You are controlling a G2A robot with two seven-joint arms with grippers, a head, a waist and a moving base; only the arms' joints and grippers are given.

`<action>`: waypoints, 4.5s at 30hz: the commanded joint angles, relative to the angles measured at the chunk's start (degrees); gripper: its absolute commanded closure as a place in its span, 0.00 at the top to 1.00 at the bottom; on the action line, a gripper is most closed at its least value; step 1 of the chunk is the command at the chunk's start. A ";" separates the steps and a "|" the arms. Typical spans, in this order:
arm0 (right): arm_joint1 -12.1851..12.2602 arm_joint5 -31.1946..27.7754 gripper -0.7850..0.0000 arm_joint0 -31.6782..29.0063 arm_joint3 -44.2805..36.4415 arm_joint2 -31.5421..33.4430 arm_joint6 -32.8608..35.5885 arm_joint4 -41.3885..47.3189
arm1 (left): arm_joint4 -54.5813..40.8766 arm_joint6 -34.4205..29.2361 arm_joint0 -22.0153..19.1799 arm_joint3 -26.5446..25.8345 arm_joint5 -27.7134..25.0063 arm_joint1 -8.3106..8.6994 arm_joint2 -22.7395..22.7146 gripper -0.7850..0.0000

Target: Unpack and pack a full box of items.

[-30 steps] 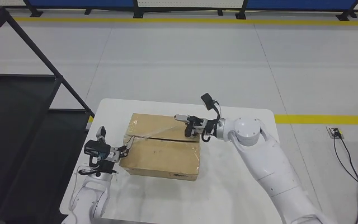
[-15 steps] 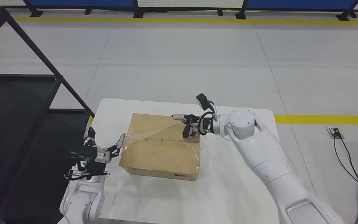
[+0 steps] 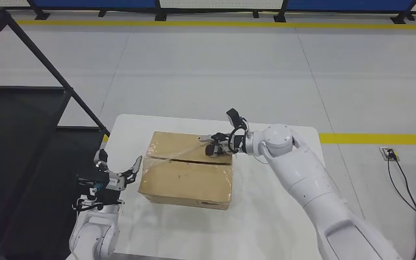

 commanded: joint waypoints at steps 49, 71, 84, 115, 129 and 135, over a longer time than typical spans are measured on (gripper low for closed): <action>5.93 -8.63 0.00 -20.73 -28.60 9.68 -12.40 -11.87 | 1.46 -10.90 -7.40 6.90 -7.01 -0.16 3.03 1.00; 7.50 -6.39 0.13 -28.26 -39.59 10.02 -20.07 -23.58 | 2.53 -11.56 -9.20 9.44 -6.70 -0.37 4.52 1.00; 7.88 -3.66 1.00 -28.42 -42.87 11.28 -23.42 -26.62 | 2.39 -11.18 -9.35 9.85 -6.79 -0.42 4.70 1.00; 0.29 -18.61 0.93 -1.10 -11.00 -1.97 -8.95 -10.42 | 1.84 -9.94 -8.33 8.66 -7.26 -0.48 4.81 1.00; -1.64 -24.06 0.97 2.83 -1.88 -4.57 5.41 -6.53 | 1.62 -9.78 -9.26 9.30 -7.56 -0.56 5.14 1.00; -2.00 -22.98 0.98 3.34 0.90 -4.03 5.47 -4.50 | 1.62 -9.88 -9.25 9.34 -7.36 -0.58 5.16 1.00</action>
